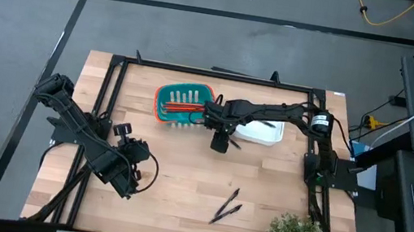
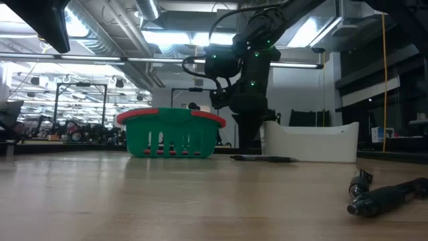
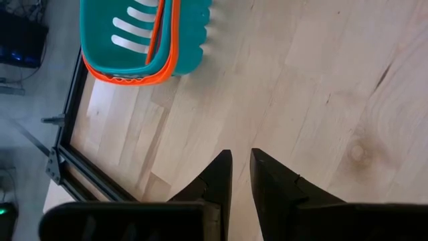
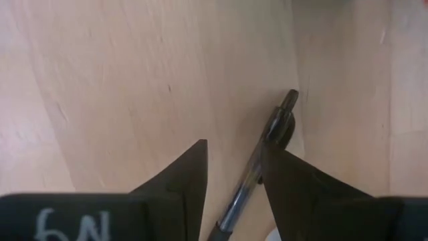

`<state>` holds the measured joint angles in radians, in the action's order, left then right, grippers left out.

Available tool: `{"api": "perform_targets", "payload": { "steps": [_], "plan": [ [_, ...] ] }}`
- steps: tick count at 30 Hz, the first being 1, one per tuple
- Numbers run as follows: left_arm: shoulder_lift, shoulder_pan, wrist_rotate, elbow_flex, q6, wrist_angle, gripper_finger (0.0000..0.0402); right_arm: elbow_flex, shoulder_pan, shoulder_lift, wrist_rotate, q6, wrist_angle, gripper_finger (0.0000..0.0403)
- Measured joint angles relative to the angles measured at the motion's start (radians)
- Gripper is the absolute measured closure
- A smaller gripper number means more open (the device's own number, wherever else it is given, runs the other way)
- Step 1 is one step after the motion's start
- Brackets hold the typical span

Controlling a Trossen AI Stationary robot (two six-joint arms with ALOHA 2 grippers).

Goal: Sort pens & pencils
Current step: Put the black pen into the white bin

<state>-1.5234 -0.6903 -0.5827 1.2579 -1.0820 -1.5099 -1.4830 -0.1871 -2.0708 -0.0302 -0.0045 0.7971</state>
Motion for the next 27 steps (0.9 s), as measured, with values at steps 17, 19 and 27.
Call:
{"api": "perform_targets", "payload": {
  "steps": [17, 19, 27],
  "plan": [
    [0.000, 0.000, 0.000, 0.000, 0.012, 0.003, 0.0352, -0.004, -0.020, -0.051, -0.028, 0.001, -0.030, 0.0264],
    [0.000, 0.000, 0.000, 0.000, 0.012, 0.003, 0.0352, -0.004, -0.020, -0.055, -0.032, 0.002, -0.030, 0.0264],
    [0.000, 0.000, 0.000, 0.000, 0.013, 0.004, 0.0352, -0.020, -0.002, -0.058, -0.036, 0.022, -0.013, 0.0264]
  ]
}}
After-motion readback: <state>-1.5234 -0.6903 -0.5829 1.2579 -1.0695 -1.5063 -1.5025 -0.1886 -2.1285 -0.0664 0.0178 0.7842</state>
